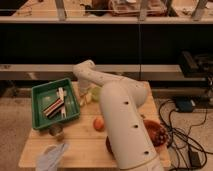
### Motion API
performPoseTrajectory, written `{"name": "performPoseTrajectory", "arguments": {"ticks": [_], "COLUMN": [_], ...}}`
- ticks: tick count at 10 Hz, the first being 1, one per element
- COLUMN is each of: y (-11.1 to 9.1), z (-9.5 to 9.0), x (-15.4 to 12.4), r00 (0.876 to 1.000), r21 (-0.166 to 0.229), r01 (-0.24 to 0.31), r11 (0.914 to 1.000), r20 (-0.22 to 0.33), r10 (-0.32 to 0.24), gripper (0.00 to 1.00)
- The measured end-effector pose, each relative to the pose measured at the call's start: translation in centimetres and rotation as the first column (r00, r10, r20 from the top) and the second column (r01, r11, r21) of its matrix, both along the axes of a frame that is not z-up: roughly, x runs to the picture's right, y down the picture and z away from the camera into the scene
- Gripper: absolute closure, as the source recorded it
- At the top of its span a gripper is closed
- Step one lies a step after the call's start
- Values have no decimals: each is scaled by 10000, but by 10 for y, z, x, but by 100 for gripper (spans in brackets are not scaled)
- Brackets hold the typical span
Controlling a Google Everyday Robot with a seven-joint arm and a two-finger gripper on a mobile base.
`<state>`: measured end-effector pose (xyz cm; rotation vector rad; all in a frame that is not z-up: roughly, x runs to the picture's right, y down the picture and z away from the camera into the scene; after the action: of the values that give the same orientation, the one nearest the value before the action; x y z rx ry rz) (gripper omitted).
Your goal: Place banana in metal cup
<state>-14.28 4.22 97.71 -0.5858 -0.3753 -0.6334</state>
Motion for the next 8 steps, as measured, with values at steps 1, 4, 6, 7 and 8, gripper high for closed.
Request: {"name": "performPoseTrajectory", "arguments": {"ticks": [1,4,6,7,8], "y": [-3,-25,-49,-62,-74], "z": [-3,-24,-62,-82,-108], "x": [7,34,43,49,52], "r00": [9999,9996,9990,9990,9984], "r21": [82,717,1411,1815,2241], "r01": [-103,-294,-414,-396,-385], "r11": [9999,9970,9891,9826,9738], "r20": [72,5,201,297,501], "r10": [102,294,389,348,279], "gripper": [70,96,100,100,100]}}
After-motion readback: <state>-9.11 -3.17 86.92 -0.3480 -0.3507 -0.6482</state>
